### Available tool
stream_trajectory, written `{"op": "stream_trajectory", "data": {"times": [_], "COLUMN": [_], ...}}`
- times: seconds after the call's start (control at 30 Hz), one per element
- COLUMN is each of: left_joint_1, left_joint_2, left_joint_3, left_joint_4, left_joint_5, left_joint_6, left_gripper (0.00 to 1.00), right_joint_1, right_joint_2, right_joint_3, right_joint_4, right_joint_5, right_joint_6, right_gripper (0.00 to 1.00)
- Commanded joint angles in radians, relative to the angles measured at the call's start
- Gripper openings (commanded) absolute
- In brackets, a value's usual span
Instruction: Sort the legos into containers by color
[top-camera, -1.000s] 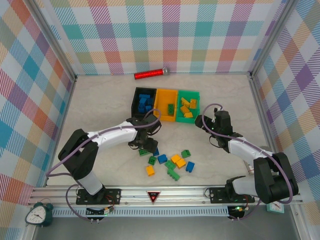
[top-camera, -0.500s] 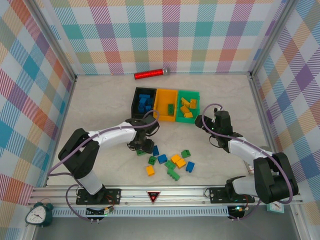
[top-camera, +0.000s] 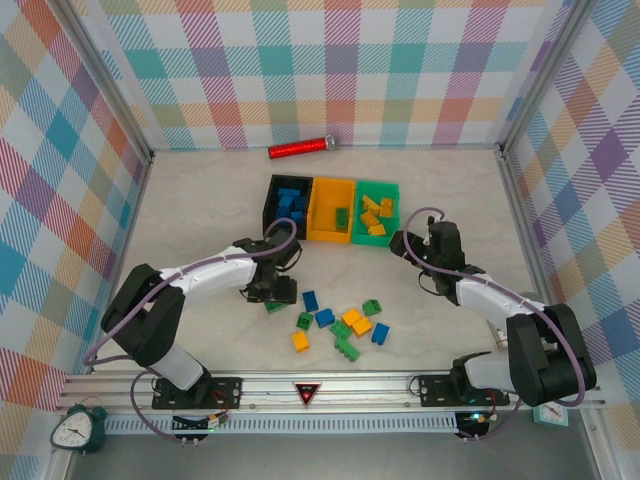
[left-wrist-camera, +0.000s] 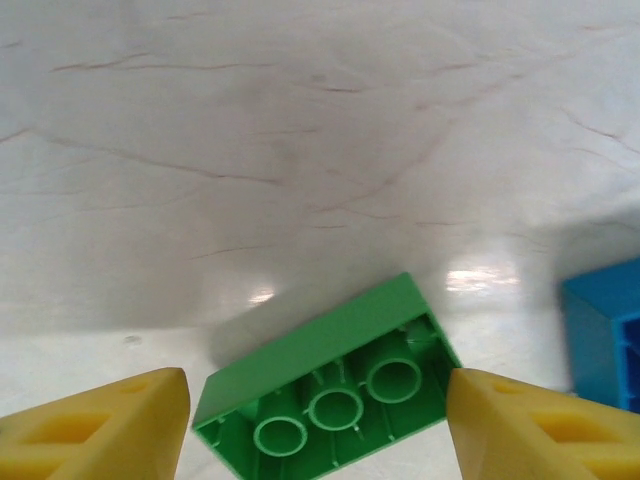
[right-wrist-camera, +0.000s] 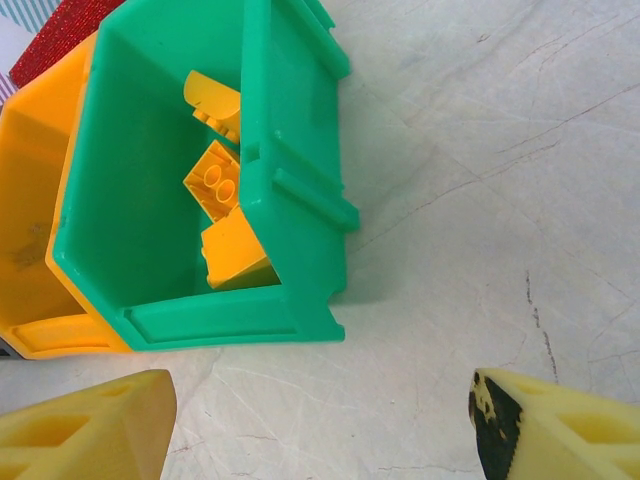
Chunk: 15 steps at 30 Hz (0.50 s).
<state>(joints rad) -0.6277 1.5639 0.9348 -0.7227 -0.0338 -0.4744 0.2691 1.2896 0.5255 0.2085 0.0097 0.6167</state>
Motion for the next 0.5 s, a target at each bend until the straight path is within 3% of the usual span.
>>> {"op": "stream_trajectory", "data": {"times": [0.0, 0.13, 0.27, 0.47], "left_joint_1": [0.038, 0.039, 0.039, 0.039], "left_joint_2": [-0.068, -0.098, -0.062, 0.018], "left_joint_3": [-0.030, -0.006, 0.038, 0.111], "left_joint_4": [0.016, -0.014, -0.090, -0.178], "left_joint_5": [0.045, 0.049, 0.044, 0.172], "left_joint_6": [-0.060, -0.021, 0.101, 0.279], "left_gripper": [0.73, 0.83, 0.85, 0.86], "right_joint_1": [0.005, 0.005, 0.005, 0.007], "right_joint_2": [-0.001, 0.001, -0.001, 0.002], "right_joint_3": [0.028, 0.030, 0.031, 0.029], "right_joint_4": [-0.001, 0.003, 0.000, 0.002], "right_joint_5": [-0.003, -0.013, -0.010, -0.011], "right_joint_6": [-0.013, -0.008, -0.013, -0.012], "right_gripper": [0.77, 0.77, 0.77, 0.77]}}
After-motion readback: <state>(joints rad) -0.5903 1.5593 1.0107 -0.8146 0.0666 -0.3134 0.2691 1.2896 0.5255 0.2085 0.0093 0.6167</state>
